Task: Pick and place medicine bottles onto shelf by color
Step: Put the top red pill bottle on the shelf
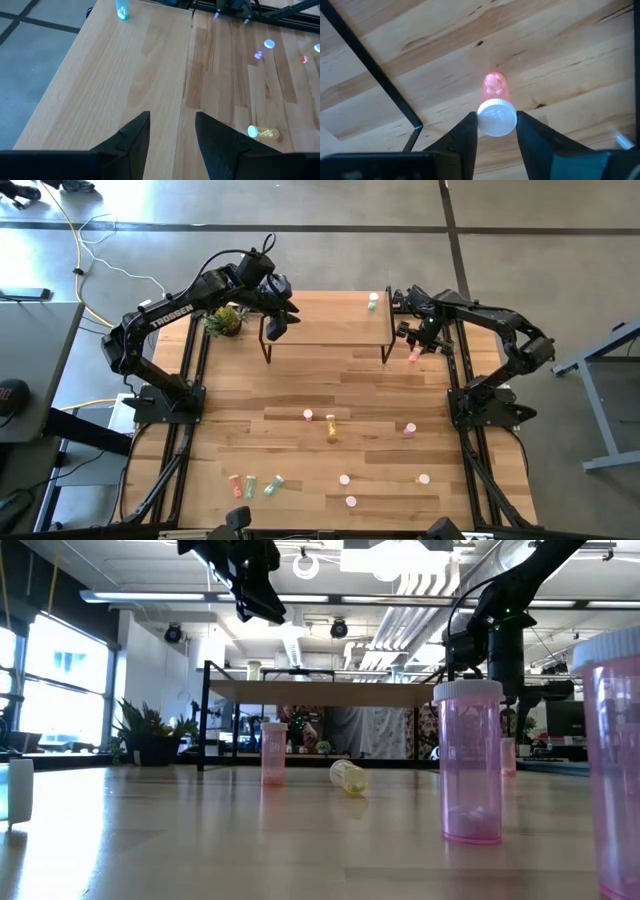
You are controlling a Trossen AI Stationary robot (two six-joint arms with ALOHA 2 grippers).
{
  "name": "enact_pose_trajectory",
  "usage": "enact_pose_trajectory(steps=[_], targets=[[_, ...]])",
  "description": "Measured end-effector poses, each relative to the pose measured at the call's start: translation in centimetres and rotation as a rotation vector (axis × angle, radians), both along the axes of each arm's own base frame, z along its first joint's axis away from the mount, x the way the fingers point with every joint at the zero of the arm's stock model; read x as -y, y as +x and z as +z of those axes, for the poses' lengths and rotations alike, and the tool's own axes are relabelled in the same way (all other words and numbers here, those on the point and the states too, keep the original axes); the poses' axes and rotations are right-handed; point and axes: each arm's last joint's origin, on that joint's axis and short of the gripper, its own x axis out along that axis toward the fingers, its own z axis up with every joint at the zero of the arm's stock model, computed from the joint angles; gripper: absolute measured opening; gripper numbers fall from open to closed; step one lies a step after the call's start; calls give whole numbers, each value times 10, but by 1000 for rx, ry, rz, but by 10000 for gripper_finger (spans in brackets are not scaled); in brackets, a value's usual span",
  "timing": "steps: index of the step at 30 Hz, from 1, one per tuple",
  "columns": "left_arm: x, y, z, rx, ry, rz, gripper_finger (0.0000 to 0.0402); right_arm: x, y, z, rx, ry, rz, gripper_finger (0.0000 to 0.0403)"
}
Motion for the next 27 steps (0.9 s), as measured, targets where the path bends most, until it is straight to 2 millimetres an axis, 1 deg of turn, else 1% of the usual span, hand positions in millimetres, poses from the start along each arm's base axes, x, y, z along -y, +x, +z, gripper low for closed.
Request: enact_pose_trajectory(steps=[9,12,16,20,27], targets=[[0,0,0,0,-1,0,149,0,0,0,-6,-13,46,105],[0,0,0,0,-1,1,149,-1,-1,4,-15,0,78,104],[0,0,0,0,-2,3,149,-2,2,18,-42,6,132,103],[0,0,0,0,-3,3,149,-1,9,36,-33,-18,202,103],[0,0,0,0,-7,10,149,0,17,79,-82,-89,271,103]])
